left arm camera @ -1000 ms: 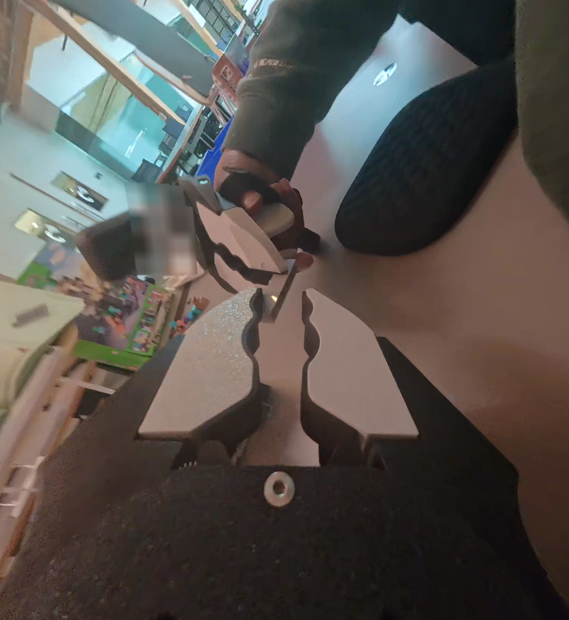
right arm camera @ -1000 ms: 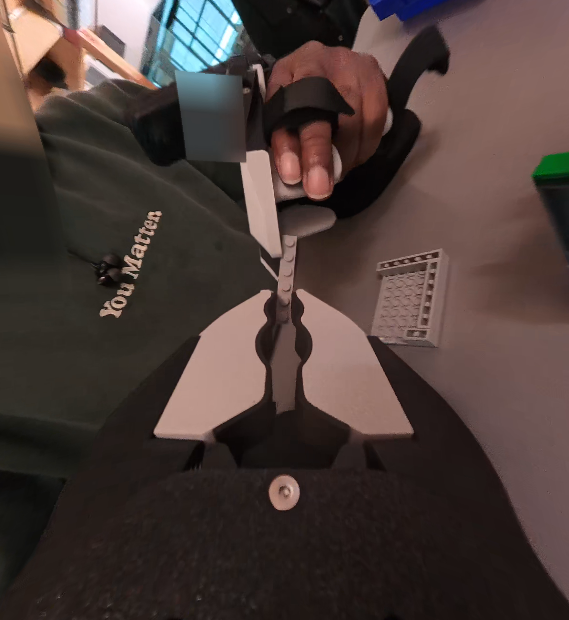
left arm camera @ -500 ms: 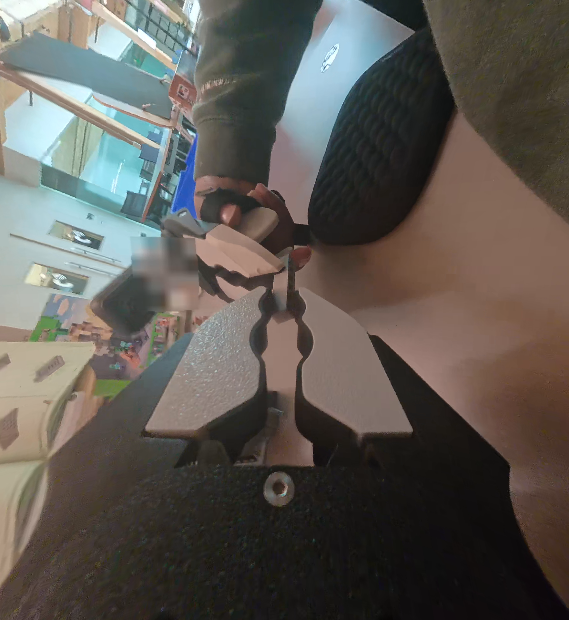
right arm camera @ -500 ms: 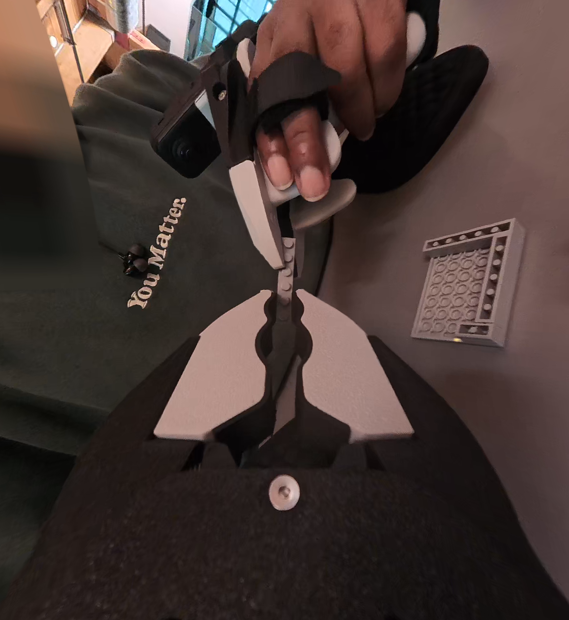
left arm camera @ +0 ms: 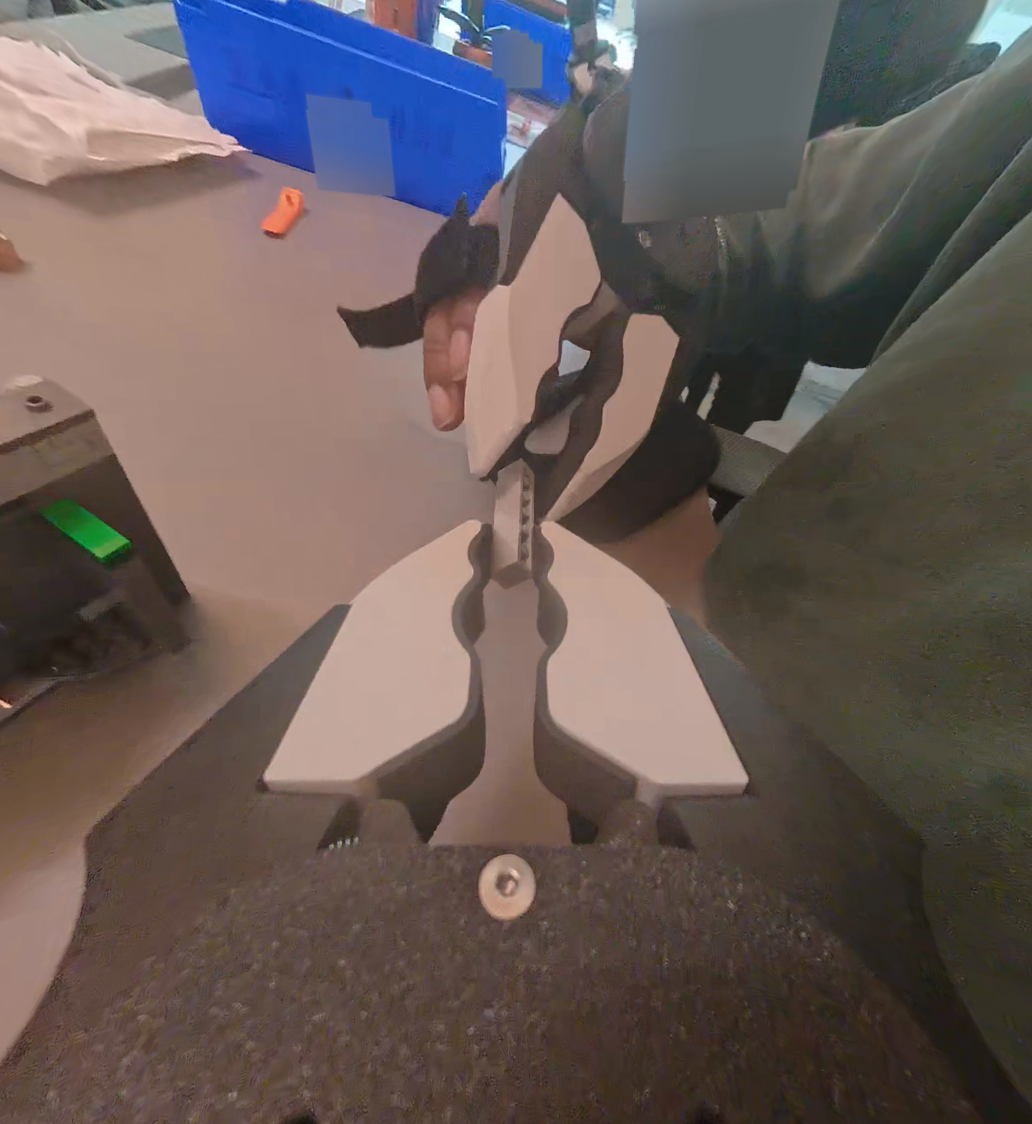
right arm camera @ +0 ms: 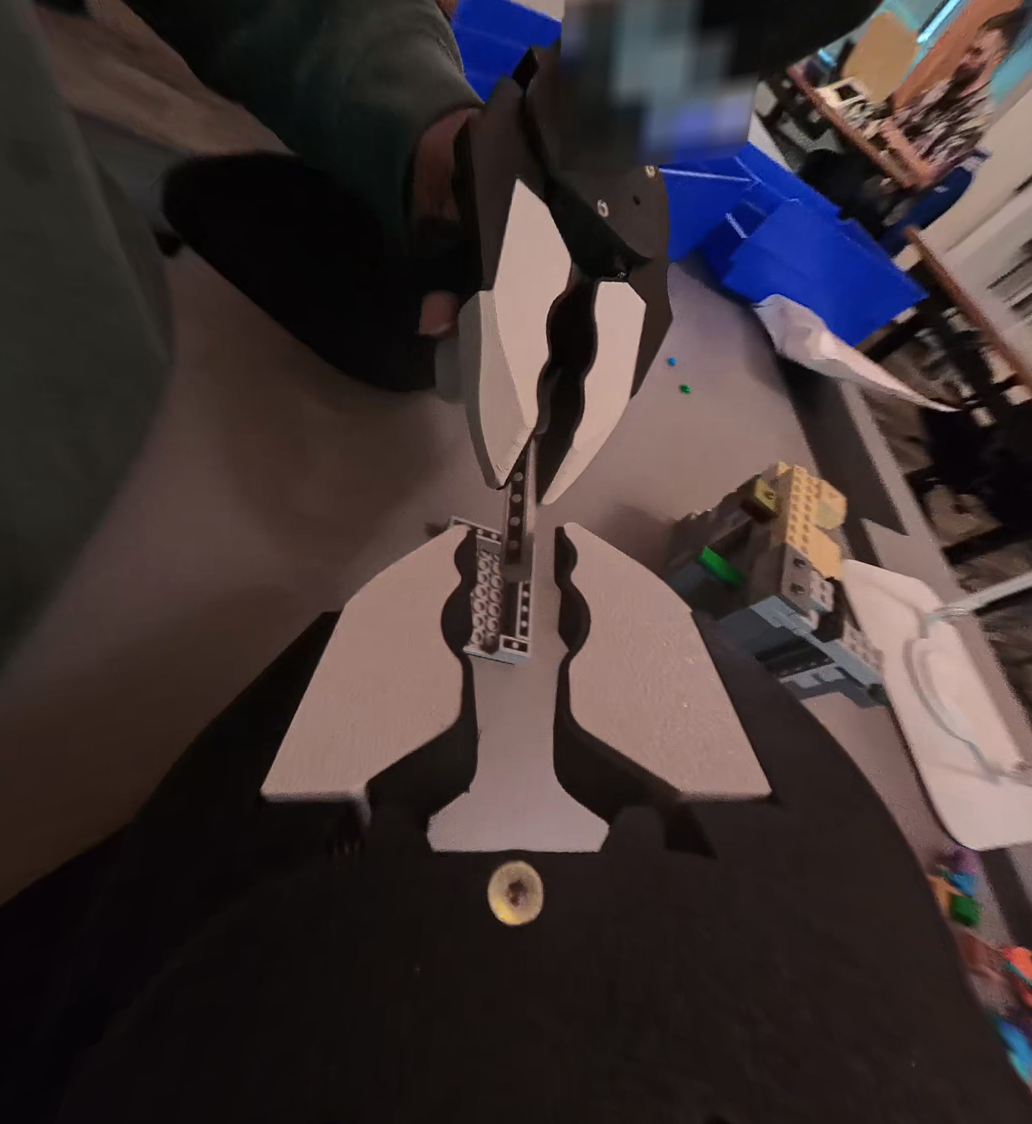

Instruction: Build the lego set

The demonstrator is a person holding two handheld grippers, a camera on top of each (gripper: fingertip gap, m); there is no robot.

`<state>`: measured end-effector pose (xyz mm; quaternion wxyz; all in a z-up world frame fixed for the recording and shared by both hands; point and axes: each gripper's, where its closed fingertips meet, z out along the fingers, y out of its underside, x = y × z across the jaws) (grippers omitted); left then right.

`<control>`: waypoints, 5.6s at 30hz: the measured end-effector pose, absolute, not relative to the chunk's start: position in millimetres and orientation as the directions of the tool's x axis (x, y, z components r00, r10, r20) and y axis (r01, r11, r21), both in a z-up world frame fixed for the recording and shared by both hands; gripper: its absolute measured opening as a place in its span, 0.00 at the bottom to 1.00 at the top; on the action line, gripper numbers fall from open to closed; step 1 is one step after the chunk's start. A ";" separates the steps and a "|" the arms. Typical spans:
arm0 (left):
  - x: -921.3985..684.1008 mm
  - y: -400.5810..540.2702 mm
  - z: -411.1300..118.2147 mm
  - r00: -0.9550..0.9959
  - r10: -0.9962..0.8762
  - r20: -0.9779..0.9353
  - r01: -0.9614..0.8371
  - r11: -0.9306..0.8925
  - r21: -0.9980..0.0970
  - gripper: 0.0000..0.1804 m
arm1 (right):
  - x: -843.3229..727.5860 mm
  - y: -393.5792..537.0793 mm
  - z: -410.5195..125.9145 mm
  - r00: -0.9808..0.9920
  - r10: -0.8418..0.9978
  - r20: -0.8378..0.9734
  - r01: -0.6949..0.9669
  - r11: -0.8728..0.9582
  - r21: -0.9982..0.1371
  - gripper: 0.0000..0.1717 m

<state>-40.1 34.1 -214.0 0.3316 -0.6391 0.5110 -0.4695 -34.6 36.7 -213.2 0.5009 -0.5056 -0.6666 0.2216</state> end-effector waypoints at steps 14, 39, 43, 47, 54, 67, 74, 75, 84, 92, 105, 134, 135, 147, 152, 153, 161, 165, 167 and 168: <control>-41.7 33.4 -226.4 0.026 -0.999 0.044 -0.412 -0.051 -0.910 0.09 | -36.3 34.2 -218.5 0.020 0.979 0.201 0.471 0.168 -0.866 0.04; -46.7 27.4 -242.6 -0.040 -0.998 -0.042 -0.477 0.056 -0.877 0.04 | -41.7 28.6 -237.3 0.028 0.996 0.080 0.573 0.049 -0.818 0.04; -48.3 30.0 -239.5 -0.033 -0.998 -0.047 -0.465 0.057 -0.884 0.04 | -43.4 31.4 -235.0 0.050 0.996 0.068 0.568 0.028 -0.823 0.04; -57.1 42.0 -239.1 -0.014 -0.997 -0.077 -0.485 0.074 -0.871 0.15 | -42.6 38.0 -235.7 0.086 0.995 0.057 0.578 -0.003 -0.816 0.04; -84.7 58.7 -278.2 -0.033 -0.995 -0.099 -0.660 0.096 -0.745 0.30 | -37.7 39.1 -259.8 0.107 0.992 0.065 0.646 -0.019 -0.763 0.04; -74.9 59.9 -304.2 -0.080 -0.992 -0.094 -0.726 0.122 -0.677 0.29 | -51.1 40.1 -293.6 0.075 0.995 0.064 0.724 -0.010 -0.690 0.04; -75.1 58.4 -304.3 -0.053 -0.994 -0.095 -0.722 0.104 -0.684 0.29 | -52.1 39.0 -296.1 0.060 0.997 0.053 0.735 -0.008 -0.679 0.04; -74.9 58.1 -304.4 -0.050 -0.994 -0.094 -0.721 0.101 -0.686 0.29 | -52.4 38.5 -296.1 0.056 0.997 0.056 0.736 -0.003 -0.677 0.04; -74.8 58.0 -304.4 -0.048 -0.994 -0.095 -0.711 0.101 -0.696 0.29 | -52.6 37.4 -297.7 0.032 0.998 0.057 0.749 0.013 -0.663 0.05; -74.4 58.3 -304.3 -0.044 -0.995 -0.091 -0.704 0.095 -0.704 0.28 | -53.2 36.3 -296.0 0.008 0.998 0.061 0.745 0.035 -0.666 0.08; -74.9 59.0 -291.1 -0.031 -1.000 -0.001 -0.643 0.021 -0.765 0.28 | -29.1 35.4 -279.0 -0.011 0.917 0.399 0.650 0.310 -0.694 0.18; -58.7 65.8 -237.3 0.085 -0.977 0.194 -0.587 -0.206 -0.783 0.28 | -53.3 63.3 -235.3 -0.060 0.369 0.927 0.729 0.651 -0.212 0.10; -58.4 65.3 -236.0 0.087 -0.978 0.191 -0.588 -0.205 -0.783 0.28 | -52.9 63.1 -234.6 -0.060 0.374 0.925 0.731 0.648 -0.215 0.10; -53.2 56.3 -225.5 0.086 -0.938 0.336 -0.560 -0.324 -0.762 0.28 | -47.6 55.2 -220.5 -0.072 0.414 0.907 0.725 0.646 -0.237 0.09; -52.8 53.8 -229.2 0.090 -0.933 0.350 -0.574 -0.335 -0.747 0.28 | -46.7 53.3 -224.0 -0.101 0.433 0.896 0.729 0.645 -0.230 0.09; -53.2 53.2 -231.1 0.092 -0.931 0.354 -0.580 -0.339 -0.741 0.28 | -46.9 52.7 -225.6 -0.110 0.438 0.892 0.729 0.645 -0.227 0.09; -54.6 53.9 -235.1 0.131 -0.913 0.386 -0.573 -0.388 -0.723 0.28 | -47.2 53.9 -231.5 -0.137 0.458 0.878 0.741 0.636 -0.216 0.09; -54.9 59.9 -232.1 0.159 -0.892 0.423 -0.542 -0.437 -0.718 0.28 | -47.0 57.0 -226.0 -0.107 0.413 0.904 0.741 0.640 -0.204 0.14; -54.6 61.6 -232.1 0.169 -0.889 0.426 -0.536 -0.445 -0.717 0.28 | -48.2 57.6 -224.4 -0.092 0.402 0.911 0.745 0.634 -0.205 0.17; -53.7 61.4 -231.4 0.169 -0.886 0.431 -0.533 -0.450 -0.716 0.28 | -49.2 57.4 -224.1 -0.092 0.394 0.915 0.745 0.637 -0.199 0.17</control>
